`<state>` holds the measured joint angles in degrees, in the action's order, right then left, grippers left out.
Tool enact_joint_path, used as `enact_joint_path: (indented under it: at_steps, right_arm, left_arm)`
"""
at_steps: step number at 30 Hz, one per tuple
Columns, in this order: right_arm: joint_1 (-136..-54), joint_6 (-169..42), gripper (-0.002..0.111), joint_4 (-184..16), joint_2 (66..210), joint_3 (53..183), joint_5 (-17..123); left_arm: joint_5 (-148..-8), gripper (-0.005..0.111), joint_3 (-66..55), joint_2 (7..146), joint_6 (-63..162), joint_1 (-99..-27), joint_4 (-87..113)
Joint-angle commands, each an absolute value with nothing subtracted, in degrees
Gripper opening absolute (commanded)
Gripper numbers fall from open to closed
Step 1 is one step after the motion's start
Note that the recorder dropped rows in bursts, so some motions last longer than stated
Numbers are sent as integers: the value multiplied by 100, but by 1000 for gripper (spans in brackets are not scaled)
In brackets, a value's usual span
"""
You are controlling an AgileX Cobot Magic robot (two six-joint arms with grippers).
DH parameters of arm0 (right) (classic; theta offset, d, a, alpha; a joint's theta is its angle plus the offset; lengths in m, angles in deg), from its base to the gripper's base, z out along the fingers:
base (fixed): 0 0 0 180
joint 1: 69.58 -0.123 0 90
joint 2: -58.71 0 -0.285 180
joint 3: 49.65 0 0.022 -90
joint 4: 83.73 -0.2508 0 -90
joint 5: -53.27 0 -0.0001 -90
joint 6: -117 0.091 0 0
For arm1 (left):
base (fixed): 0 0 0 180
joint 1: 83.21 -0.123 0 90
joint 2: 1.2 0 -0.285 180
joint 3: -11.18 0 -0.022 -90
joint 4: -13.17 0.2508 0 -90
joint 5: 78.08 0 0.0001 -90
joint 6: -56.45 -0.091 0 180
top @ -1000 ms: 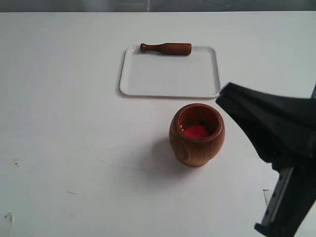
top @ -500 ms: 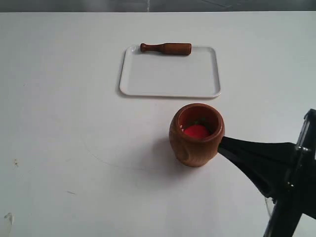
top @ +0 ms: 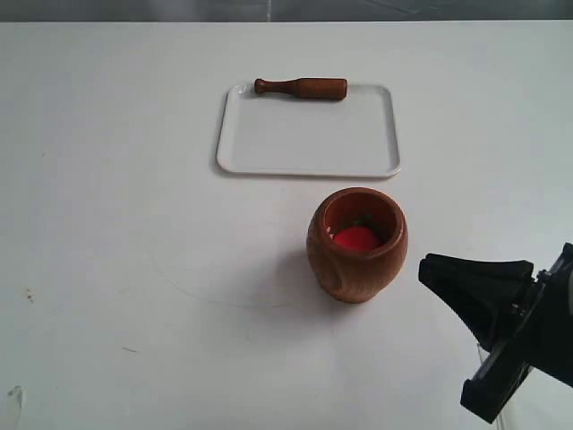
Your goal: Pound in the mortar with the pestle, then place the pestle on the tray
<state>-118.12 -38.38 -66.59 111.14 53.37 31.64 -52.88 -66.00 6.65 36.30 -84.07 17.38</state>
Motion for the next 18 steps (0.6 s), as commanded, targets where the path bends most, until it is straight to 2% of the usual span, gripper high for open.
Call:
enact_joint_path:
  at_steps: [1,8,11,15,18]
  right_arm:
    - [-11814,-3760,0,-6692,11083,5314,3172]
    - [-11743,-4424,0,-6495,11080,5314,3236]
    - [-10673,-3880,0,-6288,10502,5314,3665]
    - [-8980,-2940,0,-6353,8970,5314,4552]
    - [-8307,-2913,0,-6353,7820,5314,5403]
  left_arm:
    - [-5305,0,-6604,658,3677,-8362,1696]
    - [-5305,0,-6604,658,3677,-8362,1696]
    - [-5305,0,-6604,658,3677,-8362,1696]
    - [-5305,0,-6604,658,3677,-8362,1696]
    - [-5305,0,-6604,658,3677,-8362,1696]
